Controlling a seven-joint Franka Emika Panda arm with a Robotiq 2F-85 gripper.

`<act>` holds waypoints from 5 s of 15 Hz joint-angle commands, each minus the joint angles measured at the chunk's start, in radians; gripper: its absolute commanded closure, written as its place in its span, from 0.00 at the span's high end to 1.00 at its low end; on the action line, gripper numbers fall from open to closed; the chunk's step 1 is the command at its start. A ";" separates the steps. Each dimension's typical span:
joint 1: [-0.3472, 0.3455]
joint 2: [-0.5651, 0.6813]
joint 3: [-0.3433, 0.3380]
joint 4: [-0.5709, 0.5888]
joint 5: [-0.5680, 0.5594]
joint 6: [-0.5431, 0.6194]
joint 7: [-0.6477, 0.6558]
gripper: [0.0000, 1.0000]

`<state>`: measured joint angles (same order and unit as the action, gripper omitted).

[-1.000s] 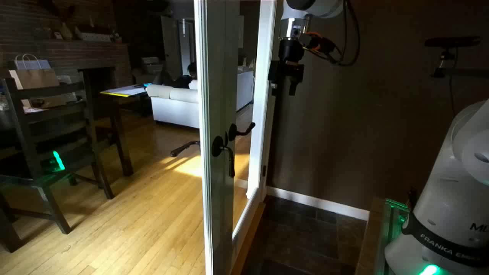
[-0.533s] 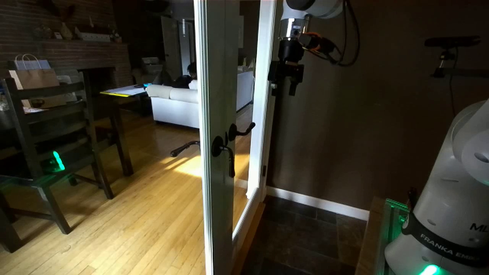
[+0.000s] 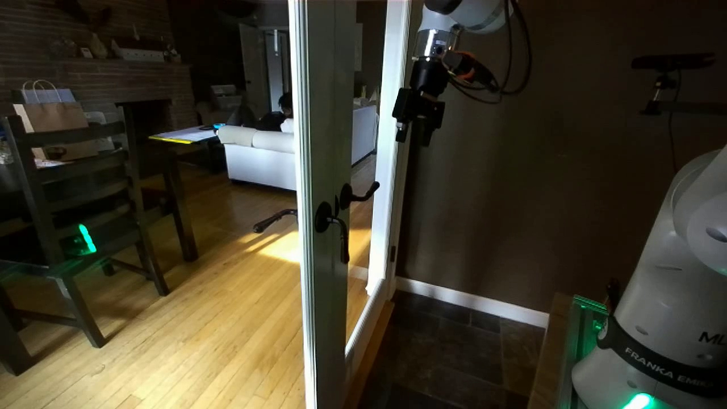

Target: Open the right door

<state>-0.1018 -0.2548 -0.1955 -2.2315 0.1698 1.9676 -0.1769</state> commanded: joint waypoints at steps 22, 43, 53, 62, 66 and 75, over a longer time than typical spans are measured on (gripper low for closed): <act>-0.329 0.810 0.027 0.606 0.641 -0.348 -0.583 0.64; -0.357 1.037 0.078 0.796 0.610 -0.450 -0.497 0.15; -0.387 1.181 0.103 0.826 0.715 -0.535 -0.496 0.08; -0.387 1.310 0.107 0.858 0.821 -0.614 -0.496 0.08; -0.375 1.346 0.105 0.883 0.792 -0.675 -0.503 0.08; -0.333 1.394 0.084 0.858 0.582 -0.649 -0.554 0.08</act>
<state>-0.4400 1.1375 -0.0933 -1.3602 0.8205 1.2912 -0.7139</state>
